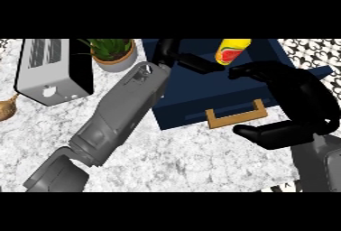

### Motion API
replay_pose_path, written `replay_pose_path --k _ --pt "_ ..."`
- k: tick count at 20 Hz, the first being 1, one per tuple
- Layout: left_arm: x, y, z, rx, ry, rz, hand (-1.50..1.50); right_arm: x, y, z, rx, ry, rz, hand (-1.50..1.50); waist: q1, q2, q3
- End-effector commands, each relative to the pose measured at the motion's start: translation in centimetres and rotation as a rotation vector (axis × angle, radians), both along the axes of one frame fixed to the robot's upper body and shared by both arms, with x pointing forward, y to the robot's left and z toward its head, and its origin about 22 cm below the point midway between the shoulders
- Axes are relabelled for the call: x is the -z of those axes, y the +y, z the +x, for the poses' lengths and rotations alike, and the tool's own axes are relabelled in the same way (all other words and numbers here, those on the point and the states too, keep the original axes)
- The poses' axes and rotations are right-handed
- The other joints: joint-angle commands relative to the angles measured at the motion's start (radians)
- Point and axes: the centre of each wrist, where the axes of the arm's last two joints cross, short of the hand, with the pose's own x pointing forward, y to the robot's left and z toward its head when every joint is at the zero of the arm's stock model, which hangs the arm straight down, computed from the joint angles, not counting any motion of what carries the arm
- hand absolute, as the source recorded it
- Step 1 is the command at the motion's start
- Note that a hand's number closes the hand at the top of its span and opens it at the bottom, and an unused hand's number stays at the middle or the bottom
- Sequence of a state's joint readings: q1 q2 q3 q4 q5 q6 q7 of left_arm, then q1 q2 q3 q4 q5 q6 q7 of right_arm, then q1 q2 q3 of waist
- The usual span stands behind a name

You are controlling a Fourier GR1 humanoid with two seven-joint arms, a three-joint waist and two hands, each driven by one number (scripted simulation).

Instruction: Pick up the cup, place it into the drawer and close the drawer

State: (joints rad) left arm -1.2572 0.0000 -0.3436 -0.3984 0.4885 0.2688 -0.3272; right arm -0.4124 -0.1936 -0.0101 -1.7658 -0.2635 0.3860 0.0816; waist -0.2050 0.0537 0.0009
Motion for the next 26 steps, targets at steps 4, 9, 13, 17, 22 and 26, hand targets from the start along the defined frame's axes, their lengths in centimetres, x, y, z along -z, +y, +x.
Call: replay_pose_path --k 4,9,13,17,22,26 --pt "-0.5 0.1 -0.1 -0.038 -0.091 -0.206 -1.5 0.7 1.0 -0.3 -0.258 0.078 -0.21 1.5 0.025 -0.012 -0.002" --pt "-0.6 0.3 0.3 -0.076 -0.076 -0.224 -1.5 2.0 0.5 -2.2 -0.239 0.127 -0.527 -1.5 0.09 -0.032 -0.001" --pt "0.3 0.6 0.2 -0.102 -0.071 -0.237 -1.5 2.1 -0.6 -2.1 -0.109 0.043 -0.715 -1.5 0.128 -0.037 0.001" --pt "1.2 1.0 -0.2 -0.092 -0.071 -0.275 -1.5 6.8 0.4 -2.4 0.003 0.098 -0.775 -1.5 0.177 -0.044 0.001" --pt "2.1 1.9 -0.3 -0.093 -0.062 -0.328 -1.5 11.8 0.9 0.3 0.014 0.17 -0.905 -1.5 0.221 -0.044 0.0" --pt "2.4 4.3 -0.3 -0.082 -0.062 -0.363 -1.5 15.3 1.8 2.1 -0.014 0.199 -0.985 -1.5 0.254 -0.048 0.0"
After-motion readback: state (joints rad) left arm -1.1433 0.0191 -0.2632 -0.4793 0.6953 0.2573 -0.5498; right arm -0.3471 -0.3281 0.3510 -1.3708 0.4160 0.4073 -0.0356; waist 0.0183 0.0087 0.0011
